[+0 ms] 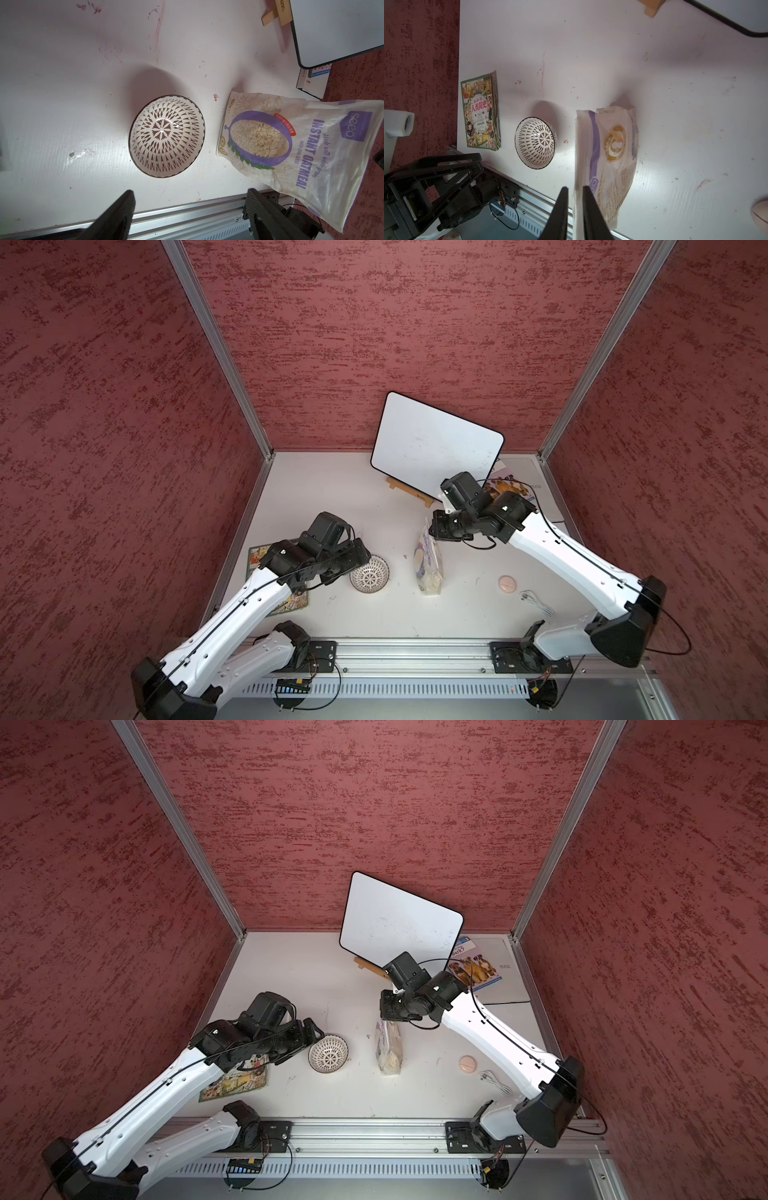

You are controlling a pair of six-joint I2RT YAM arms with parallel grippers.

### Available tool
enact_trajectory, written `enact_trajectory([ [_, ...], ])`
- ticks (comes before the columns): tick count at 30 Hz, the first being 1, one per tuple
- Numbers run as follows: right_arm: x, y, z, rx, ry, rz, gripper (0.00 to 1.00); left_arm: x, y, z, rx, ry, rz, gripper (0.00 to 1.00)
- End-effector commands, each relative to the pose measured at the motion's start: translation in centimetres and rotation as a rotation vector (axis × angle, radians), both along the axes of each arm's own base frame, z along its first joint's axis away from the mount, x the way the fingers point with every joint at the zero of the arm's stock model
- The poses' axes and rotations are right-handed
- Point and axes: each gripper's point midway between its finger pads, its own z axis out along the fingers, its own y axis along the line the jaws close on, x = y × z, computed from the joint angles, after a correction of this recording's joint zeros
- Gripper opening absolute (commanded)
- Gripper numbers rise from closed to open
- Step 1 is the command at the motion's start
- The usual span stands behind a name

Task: Pour the oats into the breakfast bowl
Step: Open the oats bag at the center of the board.

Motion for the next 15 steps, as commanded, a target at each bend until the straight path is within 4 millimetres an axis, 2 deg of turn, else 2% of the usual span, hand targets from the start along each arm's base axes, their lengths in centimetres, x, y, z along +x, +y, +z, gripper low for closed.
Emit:
enact_trajectory([
  [1,-0.02,0.23,-0.64,-0.019,-0.009,0.011,0.16,0.03,-0.21,-0.06,-0.005,-0.007,-0.007,0.87],
  [15,-0.28,-0.20,-1.02,-0.030,-0.008,0.003,0.07,0.16,-0.59,0.16,-0.019,-0.015,-0.015,0.87],
])
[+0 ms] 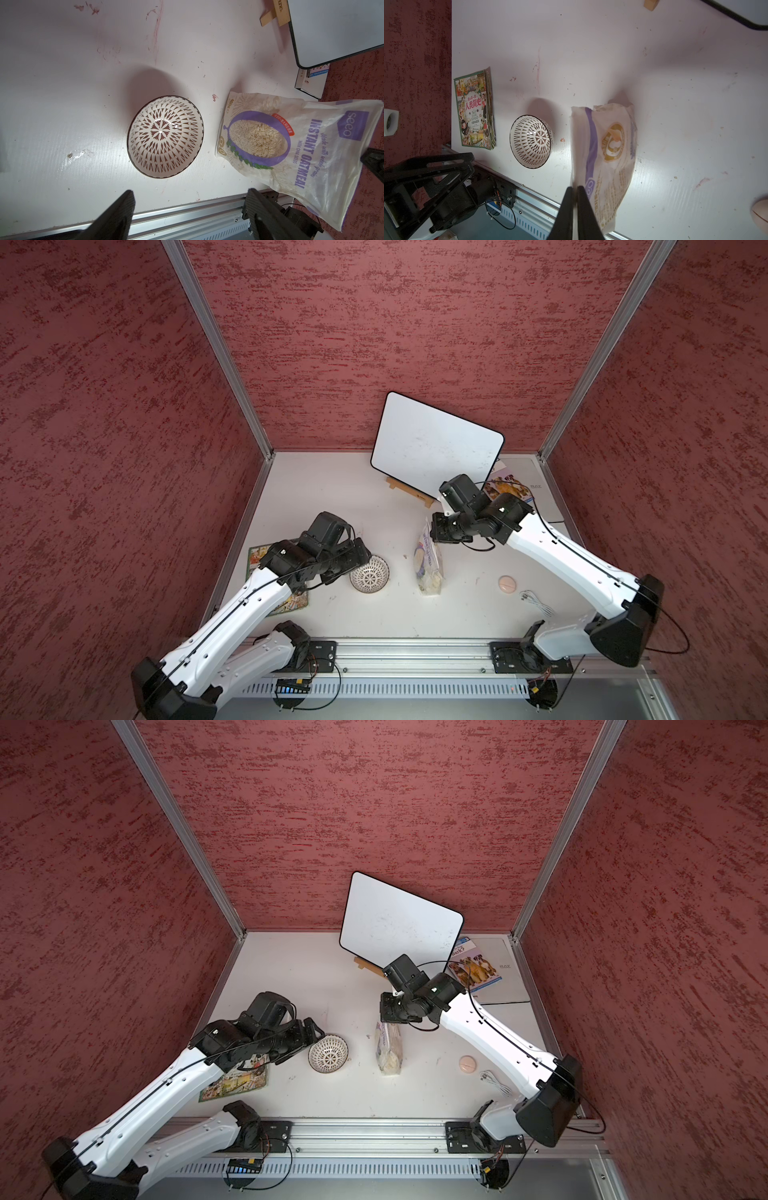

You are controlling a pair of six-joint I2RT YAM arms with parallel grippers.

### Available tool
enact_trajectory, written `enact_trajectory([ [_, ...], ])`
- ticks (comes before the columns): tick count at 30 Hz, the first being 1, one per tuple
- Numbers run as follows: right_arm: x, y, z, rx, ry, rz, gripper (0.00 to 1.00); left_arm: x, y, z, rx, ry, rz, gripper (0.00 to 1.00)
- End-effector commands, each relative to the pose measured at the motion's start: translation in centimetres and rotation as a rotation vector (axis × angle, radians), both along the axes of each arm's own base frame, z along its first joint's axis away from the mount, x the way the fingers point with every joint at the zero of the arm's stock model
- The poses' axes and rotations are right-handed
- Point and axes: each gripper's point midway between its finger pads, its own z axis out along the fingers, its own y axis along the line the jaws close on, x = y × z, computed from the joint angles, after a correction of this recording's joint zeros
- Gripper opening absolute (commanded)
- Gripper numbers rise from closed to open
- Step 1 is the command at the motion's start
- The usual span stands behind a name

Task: Pour the oats into the breakfast bowl
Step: Open the oats bag at the center of the board.

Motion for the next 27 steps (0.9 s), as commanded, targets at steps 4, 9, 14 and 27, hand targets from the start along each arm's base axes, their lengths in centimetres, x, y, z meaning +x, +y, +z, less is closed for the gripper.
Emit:
enact_trajectory([
  [4,-0.1,-0.2,0.1,-0.008,-0.029,-0.004,0.04,0.2,-0.8,0.1,-0.028,-0.010,-0.019,0.87],
  [9,-0.1,-0.3,-0.6,-0.017,-0.024,-0.008,0.00,0.4,-1.9,0.7,-0.060,-0.021,-0.045,0.88],
  [14,-0.1,-0.2,-1.3,-0.011,-0.014,-0.014,0.00,0.7,-4.4,2.4,-0.133,-0.060,-0.117,0.89],
  [27,-0.4,-0.4,-1.1,0.058,-0.035,-0.057,0.00,2.8,-13.0,7.3,-0.239,-0.160,-0.291,0.83],
])
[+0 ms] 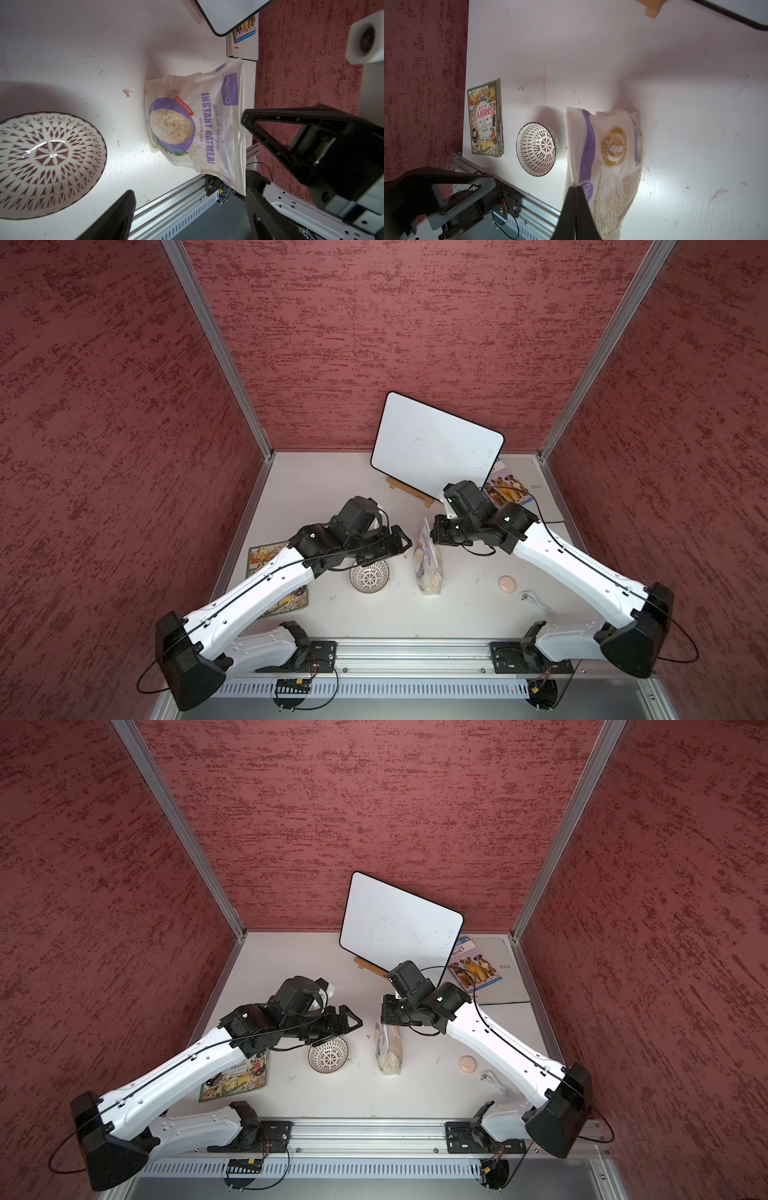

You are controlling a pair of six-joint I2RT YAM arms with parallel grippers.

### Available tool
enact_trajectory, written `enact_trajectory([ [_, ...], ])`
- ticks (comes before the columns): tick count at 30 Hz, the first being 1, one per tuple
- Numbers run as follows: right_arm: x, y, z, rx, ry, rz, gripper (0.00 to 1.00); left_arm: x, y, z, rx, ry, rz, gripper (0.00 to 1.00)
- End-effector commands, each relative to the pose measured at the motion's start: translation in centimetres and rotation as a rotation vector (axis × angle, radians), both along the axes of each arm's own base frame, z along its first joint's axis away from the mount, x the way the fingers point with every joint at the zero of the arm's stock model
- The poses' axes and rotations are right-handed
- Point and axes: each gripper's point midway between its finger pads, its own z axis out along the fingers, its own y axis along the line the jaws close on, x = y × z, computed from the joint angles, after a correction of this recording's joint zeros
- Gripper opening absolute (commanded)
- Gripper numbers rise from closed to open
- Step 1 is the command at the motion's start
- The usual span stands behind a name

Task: Pour the oats into the breakfast bowl
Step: Open the oats bag at the center of the board.

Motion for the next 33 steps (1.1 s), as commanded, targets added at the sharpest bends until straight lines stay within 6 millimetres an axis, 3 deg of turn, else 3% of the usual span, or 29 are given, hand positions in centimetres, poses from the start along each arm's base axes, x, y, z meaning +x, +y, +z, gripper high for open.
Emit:
enact_trajectory([
  [1,-0.5,-0.3,-0.9,-0.010,0.011,-0.020,0.00,1.3,-2.2,1.8,-0.041,-0.052,-0.024,0.81],
  [8,-0.6,-0.5,-0.9,0.017,0.003,-0.036,0.00,1.8,-5.1,1.6,-0.026,-0.043,-0.069,0.70],
  [19,-0.8,-0.6,-1.0,0.026,0.001,-0.038,0.00,2.2,-6.2,0.2,0.016,-0.025,-0.059,0.56],
  [33,-0.9,-0.8,-0.8,0.023,-0.002,-0.044,0.00,2.0,-6.5,-1.6,0.061,-0.007,-0.051,0.47],
])
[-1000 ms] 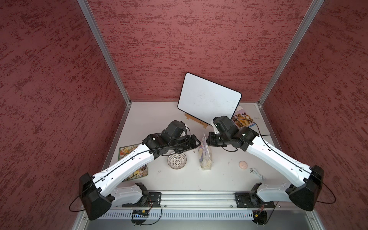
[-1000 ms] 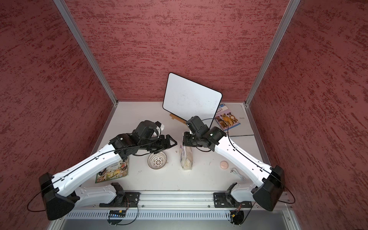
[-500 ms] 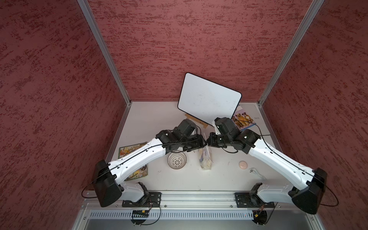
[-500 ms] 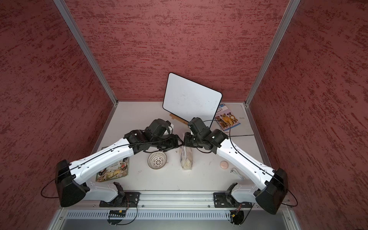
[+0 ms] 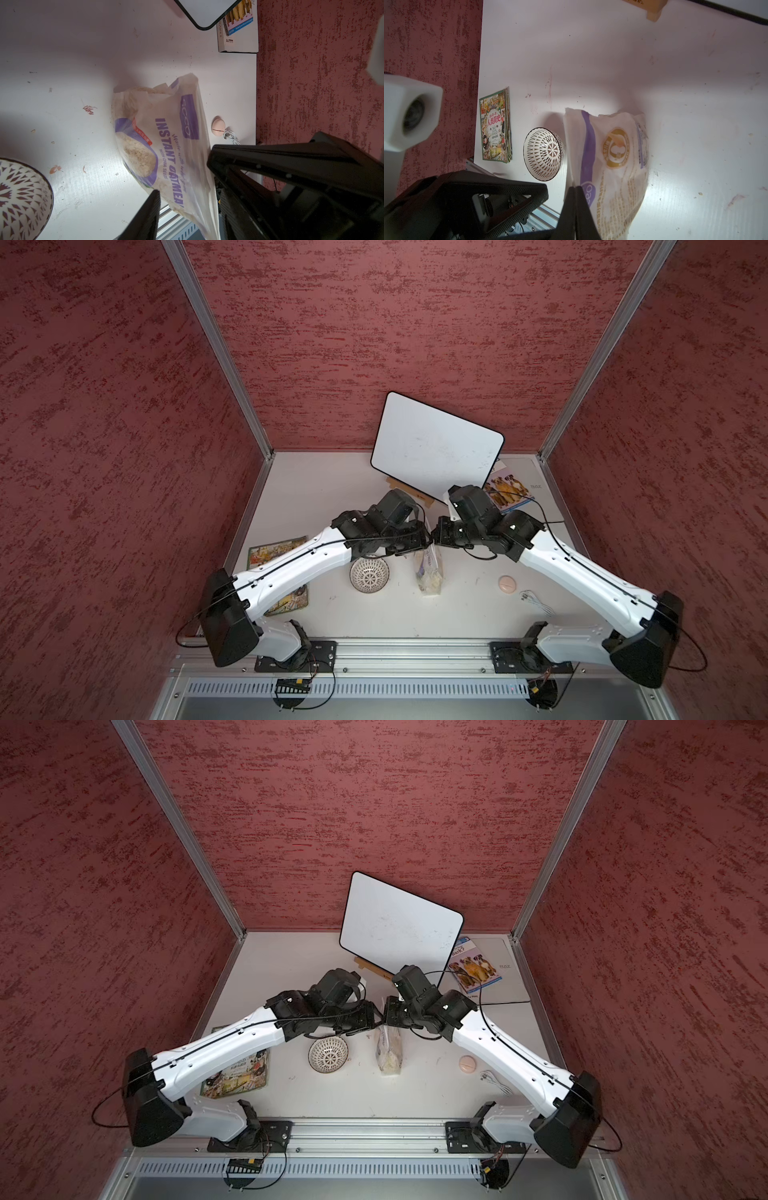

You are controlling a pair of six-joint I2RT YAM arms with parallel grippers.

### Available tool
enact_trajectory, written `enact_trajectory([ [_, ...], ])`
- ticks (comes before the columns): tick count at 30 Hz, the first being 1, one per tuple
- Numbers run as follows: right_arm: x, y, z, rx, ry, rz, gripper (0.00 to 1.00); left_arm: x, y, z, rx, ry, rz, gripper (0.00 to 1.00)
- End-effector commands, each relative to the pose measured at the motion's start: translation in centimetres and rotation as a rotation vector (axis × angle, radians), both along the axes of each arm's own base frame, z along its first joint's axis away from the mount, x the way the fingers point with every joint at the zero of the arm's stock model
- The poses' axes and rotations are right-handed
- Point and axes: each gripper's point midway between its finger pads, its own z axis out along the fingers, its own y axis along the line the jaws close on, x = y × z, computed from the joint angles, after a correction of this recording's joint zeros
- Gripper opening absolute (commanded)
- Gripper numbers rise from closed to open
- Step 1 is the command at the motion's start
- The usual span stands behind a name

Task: Pour the oats into the breakfast bowl
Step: Open the oats bag at the center of the board.

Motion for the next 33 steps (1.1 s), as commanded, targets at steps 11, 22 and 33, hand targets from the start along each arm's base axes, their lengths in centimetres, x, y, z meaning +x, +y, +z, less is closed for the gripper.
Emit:
enact_trajectory([
  [11,-0.8,-0.8,-0.8,-0.042,0.020,-0.001,0.00,0.6,-0.8,-1.3,0.026,0.010,0.006,0.39],
  [22,-0.8,-0.7,-0.7,-0.034,0.016,-0.003,0.00,0.7,-1.2,-2.4,0.084,0.021,-0.001,0.31],
  [33,-0.6,-0.5,-0.3,0.000,0.006,-0.025,0.00,1.1,-0.1,-2.7,0.156,0.020,0.045,0.06],
])
